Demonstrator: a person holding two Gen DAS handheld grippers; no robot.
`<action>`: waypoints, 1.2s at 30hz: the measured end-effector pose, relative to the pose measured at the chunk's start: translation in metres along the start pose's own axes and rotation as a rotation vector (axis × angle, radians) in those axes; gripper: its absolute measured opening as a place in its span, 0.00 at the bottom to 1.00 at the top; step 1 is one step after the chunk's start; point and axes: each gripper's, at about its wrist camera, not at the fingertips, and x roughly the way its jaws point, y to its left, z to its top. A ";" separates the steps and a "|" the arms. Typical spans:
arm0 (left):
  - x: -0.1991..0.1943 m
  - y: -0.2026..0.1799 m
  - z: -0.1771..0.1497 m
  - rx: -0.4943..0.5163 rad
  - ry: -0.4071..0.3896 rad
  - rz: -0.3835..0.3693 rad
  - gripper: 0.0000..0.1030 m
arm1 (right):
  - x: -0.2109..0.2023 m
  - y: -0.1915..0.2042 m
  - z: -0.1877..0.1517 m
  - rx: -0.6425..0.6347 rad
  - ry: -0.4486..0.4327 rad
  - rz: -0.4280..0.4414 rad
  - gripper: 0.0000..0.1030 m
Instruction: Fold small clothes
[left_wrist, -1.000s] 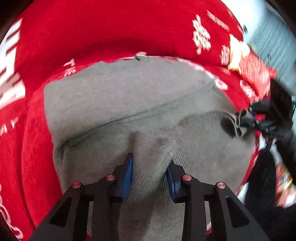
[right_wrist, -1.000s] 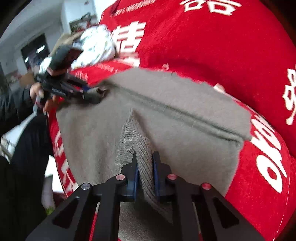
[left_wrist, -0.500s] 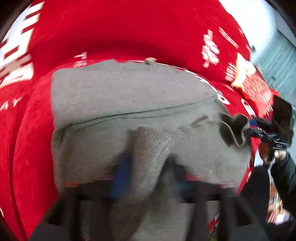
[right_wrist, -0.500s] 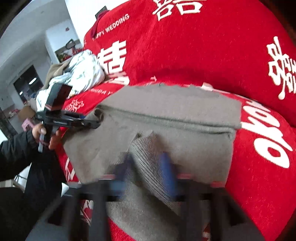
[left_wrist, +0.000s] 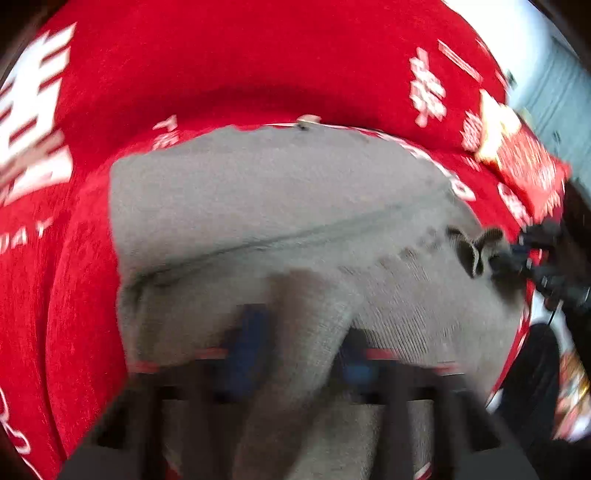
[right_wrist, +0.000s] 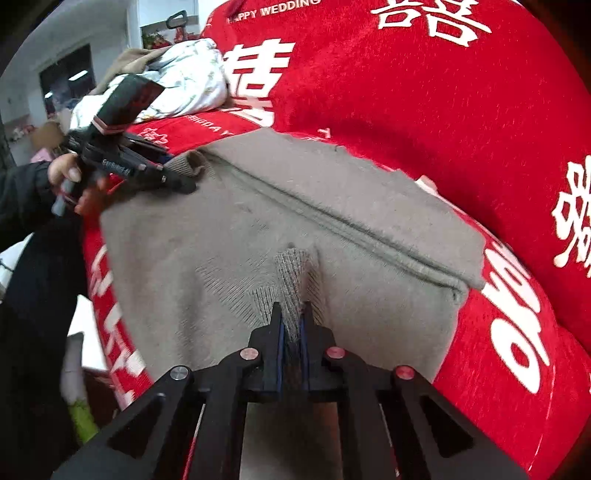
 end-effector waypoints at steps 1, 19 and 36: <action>-0.003 0.010 0.002 -0.056 -0.005 -0.034 0.11 | -0.005 -0.006 0.003 0.047 -0.040 -0.005 0.07; -0.080 0.017 0.005 -0.245 -0.341 -0.166 0.11 | -0.058 -0.045 0.028 0.390 -0.321 -0.157 0.07; -0.062 0.023 0.036 -0.276 -0.306 0.018 0.11 | -0.029 -0.064 0.064 0.434 -0.274 -0.236 0.07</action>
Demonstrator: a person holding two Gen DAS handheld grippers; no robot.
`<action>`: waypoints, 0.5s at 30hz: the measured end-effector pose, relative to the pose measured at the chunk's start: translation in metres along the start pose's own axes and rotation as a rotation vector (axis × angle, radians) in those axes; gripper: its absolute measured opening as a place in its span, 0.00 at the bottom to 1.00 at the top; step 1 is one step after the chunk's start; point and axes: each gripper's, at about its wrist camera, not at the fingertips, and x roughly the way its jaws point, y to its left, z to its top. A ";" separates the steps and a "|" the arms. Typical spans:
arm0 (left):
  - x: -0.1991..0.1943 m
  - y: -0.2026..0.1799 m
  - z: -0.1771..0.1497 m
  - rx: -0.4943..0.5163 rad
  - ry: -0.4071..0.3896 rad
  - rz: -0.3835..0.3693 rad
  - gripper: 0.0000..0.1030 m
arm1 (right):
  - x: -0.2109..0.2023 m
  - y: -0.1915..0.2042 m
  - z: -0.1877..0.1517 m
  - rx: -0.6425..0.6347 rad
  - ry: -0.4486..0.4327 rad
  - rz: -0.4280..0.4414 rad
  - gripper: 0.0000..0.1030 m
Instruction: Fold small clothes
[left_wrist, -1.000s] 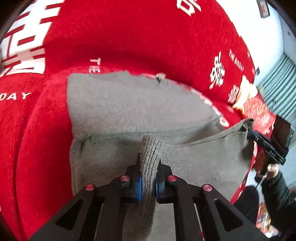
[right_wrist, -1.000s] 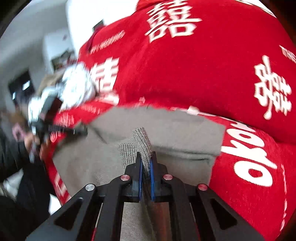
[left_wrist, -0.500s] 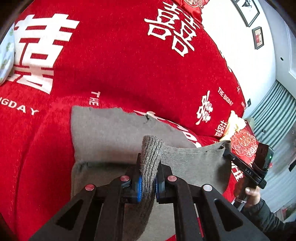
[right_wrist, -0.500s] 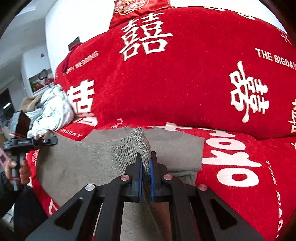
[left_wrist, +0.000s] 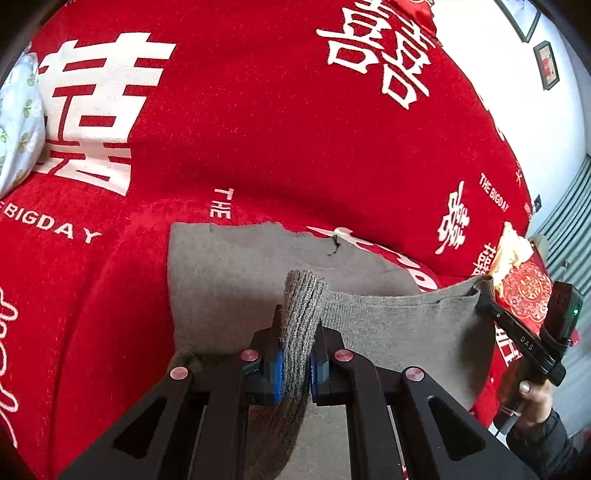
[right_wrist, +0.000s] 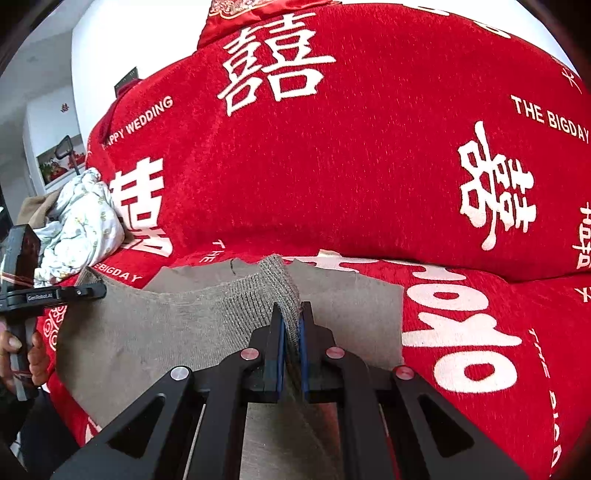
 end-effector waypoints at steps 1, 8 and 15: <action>0.002 0.000 0.002 0.003 0.002 0.008 0.11 | 0.003 -0.001 0.001 0.005 0.004 -0.004 0.07; 0.010 -0.001 0.018 0.015 -0.004 0.020 0.11 | 0.022 -0.009 0.009 0.050 0.022 -0.029 0.07; 0.013 0.005 0.046 -0.001 -0.035 0.021 0.11 | 0.041 -0.017 0.018 0.084 0.039 -0.051 0.07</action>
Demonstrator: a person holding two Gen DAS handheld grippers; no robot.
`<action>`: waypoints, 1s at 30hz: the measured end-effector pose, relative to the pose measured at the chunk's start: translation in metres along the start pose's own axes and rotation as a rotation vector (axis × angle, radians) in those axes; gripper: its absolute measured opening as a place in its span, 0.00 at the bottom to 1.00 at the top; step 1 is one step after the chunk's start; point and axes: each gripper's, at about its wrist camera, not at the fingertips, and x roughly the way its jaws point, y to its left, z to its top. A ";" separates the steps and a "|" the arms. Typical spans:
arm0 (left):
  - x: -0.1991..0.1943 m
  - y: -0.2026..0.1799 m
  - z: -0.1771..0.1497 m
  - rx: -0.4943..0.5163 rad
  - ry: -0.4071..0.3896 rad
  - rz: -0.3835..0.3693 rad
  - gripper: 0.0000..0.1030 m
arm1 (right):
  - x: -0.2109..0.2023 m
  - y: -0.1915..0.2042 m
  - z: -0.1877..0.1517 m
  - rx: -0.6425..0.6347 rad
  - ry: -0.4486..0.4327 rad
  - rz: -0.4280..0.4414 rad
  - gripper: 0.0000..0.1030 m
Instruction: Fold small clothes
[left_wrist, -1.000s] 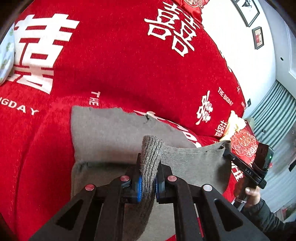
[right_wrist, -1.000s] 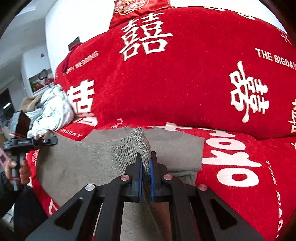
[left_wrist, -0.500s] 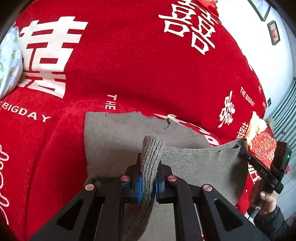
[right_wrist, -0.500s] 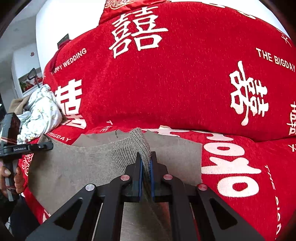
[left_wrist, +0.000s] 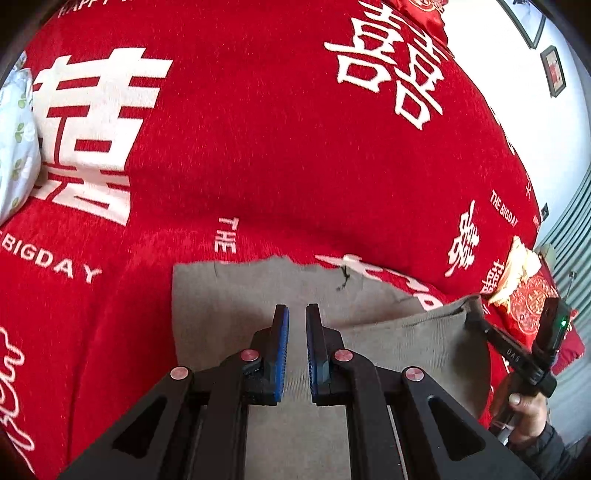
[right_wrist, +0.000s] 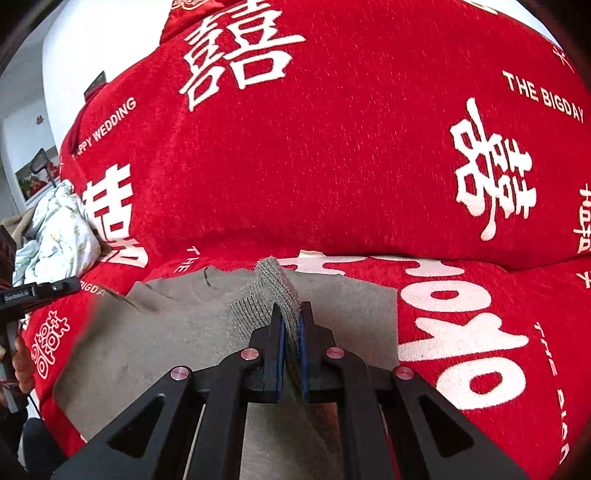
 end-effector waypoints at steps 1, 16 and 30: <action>0.002 0.000 0.002 0.002 0.002 0.002 0.11 | 0.003 -0.001 0.001 0.005 0.002 0.000 0.07; 0.050 0.015 -0.016 0.085 0.187 0.017 0.89 | 0.030 -0.005 -0.004 -0.016 0.045 -0.001 0.07; 0.044 0.018 0.003 0.066 0.144 0.006 0.05 | 0.017 -0.010 0.003 -0.005 0.001 0.011 0.07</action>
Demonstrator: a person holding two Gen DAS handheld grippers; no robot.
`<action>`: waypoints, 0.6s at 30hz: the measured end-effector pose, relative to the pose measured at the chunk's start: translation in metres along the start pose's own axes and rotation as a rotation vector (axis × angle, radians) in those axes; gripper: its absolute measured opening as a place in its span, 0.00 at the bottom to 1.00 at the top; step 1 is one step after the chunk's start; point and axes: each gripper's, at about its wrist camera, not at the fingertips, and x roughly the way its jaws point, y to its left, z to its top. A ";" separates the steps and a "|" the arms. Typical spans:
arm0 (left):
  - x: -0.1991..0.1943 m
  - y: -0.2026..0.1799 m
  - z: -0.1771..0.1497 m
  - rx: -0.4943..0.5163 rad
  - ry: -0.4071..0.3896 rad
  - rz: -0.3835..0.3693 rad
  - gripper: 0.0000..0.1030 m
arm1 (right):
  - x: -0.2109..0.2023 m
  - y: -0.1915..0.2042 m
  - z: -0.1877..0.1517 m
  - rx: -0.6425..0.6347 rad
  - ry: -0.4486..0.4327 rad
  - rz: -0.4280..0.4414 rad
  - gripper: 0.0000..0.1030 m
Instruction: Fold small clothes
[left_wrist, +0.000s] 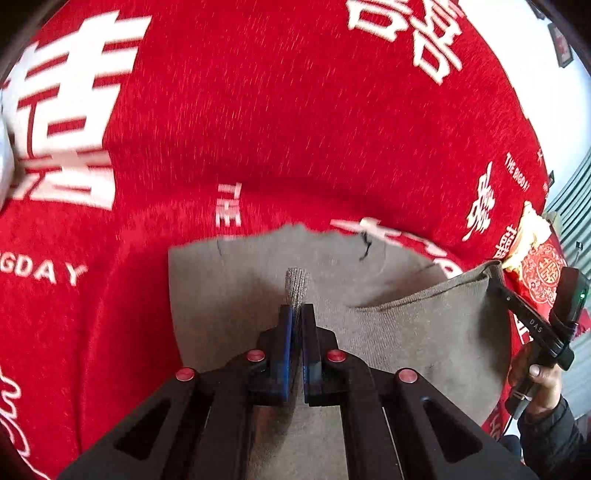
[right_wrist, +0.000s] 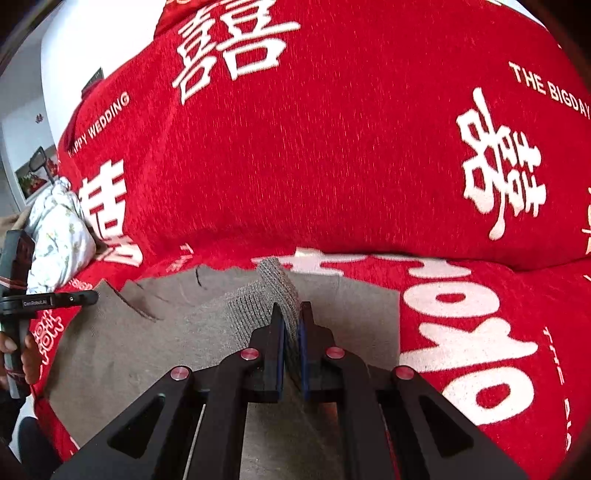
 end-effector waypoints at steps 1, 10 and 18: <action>-0.004 -0.002 0.003 0.001 -0.016 -0.002 0.05 | -0.002 0.000 0.002 0.004 -0.007 0.002 0.07; -0.007 -0.012 0.032 0.002 -0.066 -0.005 0.05 | 0.001 -0.003 0.022 0.024 -0.034 -0.014 0.07; 0.036 0.005 0.053 -0.050 -0.023 0.050 0.05 | 0.055 -0.014 0.041 0.055 0.043 -0.049 0.07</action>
